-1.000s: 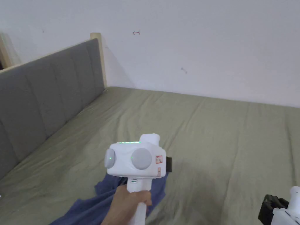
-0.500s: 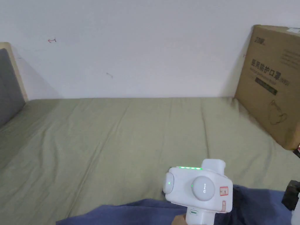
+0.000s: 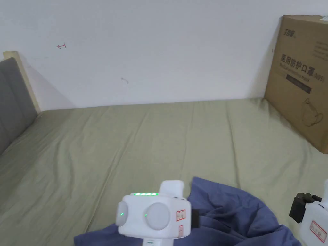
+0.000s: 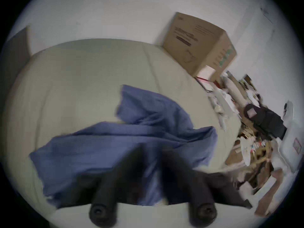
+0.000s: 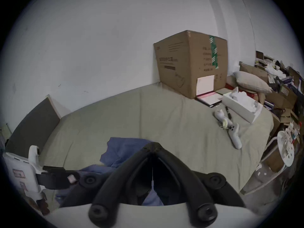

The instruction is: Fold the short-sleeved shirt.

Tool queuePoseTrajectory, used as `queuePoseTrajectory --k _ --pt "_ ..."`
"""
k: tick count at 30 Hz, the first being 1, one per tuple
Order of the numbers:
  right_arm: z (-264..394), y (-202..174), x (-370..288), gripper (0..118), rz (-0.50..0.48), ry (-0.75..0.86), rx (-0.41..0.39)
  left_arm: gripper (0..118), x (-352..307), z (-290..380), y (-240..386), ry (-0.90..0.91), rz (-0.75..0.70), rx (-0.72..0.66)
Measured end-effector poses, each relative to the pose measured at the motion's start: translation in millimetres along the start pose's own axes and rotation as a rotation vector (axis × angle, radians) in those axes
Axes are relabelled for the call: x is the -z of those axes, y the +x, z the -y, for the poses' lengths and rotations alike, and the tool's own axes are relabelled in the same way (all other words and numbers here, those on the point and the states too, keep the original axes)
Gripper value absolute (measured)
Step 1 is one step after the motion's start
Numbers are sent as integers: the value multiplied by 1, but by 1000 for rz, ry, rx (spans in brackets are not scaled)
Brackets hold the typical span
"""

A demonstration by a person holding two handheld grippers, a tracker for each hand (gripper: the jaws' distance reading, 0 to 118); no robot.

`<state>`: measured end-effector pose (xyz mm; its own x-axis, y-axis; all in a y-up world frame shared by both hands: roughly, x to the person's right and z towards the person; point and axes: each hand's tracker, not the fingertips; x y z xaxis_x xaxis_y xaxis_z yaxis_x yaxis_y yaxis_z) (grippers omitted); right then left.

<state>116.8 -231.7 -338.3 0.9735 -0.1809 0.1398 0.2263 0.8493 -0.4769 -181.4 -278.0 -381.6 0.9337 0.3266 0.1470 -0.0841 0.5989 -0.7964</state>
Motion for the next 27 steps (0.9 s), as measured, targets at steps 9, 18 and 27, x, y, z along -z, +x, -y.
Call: queuePoseTrajectory --k 9,18,27 --pt "19 -50 30 0 -104 -77 -81 1 -39 37 -137 -2 -313 -214" --pt "35 -75 52 0 -146 -149 -136 108 1 -2 -241 -111 -459 -375" --pt "38 -66 60 0 -131 -193 -164 3 19 25 -225 -117 -532 -331"
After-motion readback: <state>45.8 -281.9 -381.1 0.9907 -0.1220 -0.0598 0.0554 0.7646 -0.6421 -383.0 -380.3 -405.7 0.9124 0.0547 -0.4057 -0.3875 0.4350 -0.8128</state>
